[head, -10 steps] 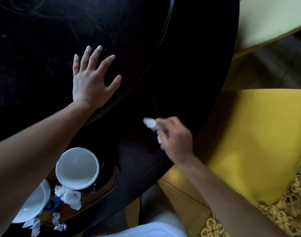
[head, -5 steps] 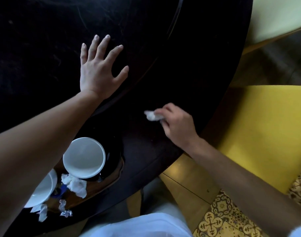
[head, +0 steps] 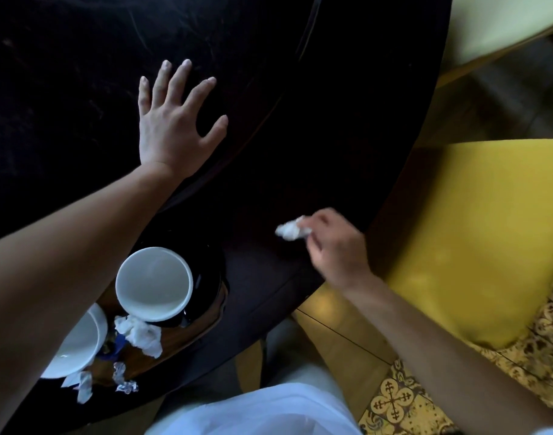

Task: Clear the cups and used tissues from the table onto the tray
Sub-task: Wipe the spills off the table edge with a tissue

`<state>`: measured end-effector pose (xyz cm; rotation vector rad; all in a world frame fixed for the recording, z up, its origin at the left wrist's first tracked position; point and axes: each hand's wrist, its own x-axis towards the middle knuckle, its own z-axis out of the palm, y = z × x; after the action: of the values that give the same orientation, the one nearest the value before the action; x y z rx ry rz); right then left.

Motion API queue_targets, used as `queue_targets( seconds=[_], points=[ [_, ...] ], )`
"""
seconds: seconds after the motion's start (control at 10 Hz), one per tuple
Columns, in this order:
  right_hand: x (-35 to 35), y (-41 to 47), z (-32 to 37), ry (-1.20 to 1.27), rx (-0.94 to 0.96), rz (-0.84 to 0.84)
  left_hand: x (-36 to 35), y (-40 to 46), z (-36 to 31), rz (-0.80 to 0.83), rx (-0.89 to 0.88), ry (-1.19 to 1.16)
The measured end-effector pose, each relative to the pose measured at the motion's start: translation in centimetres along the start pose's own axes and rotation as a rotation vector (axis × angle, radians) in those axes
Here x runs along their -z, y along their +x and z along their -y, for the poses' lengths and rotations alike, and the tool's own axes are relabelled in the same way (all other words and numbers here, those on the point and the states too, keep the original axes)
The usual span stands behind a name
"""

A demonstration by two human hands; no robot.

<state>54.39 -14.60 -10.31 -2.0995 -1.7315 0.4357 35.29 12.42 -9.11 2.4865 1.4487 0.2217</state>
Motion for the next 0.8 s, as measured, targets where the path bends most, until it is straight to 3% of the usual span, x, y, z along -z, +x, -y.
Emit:
queue_targets(
  seconds=[0.1,0.2,0.3,0.5,0.6,0.7,0.8],
  points=[
    [1.6,4.0,-2.8,-0.011,-0.165,-0.171,0.0,-0.1,0.0,0.0,-0.004,-0.002],
    [2.4,6.1,-4.6,-0.014,-0.236,-0.218,0.1,-0.2,0.1,-0.005,-0.004,0.001],
    [1.3,5.3,-3.5,-0.014,-0.249,-0.174,0.1,-0.4,0.1,-0.005,-0.005,0.0],
    [-1.2,-1.7,3.1,0.113,0.043,0.119,0.1,-0.4,0.3,-0.004,-0.009,0.003],
    [-1.6,-3.1,4.3,0.13,0.091,0.162,0.2,-0.5,0.4,-0.002,-0.007,0.002],
    [-1.3,-2.2,3.6,0.097,0.145,0.172,0.3,-0.7,0.4,0.003,-0.01,0.003],
    [0.1,1.2,0.9,0.027,-0.008,0.03,0.3,-0.7,0.6,-0.002,-0.014,-0.004]
  ],
)
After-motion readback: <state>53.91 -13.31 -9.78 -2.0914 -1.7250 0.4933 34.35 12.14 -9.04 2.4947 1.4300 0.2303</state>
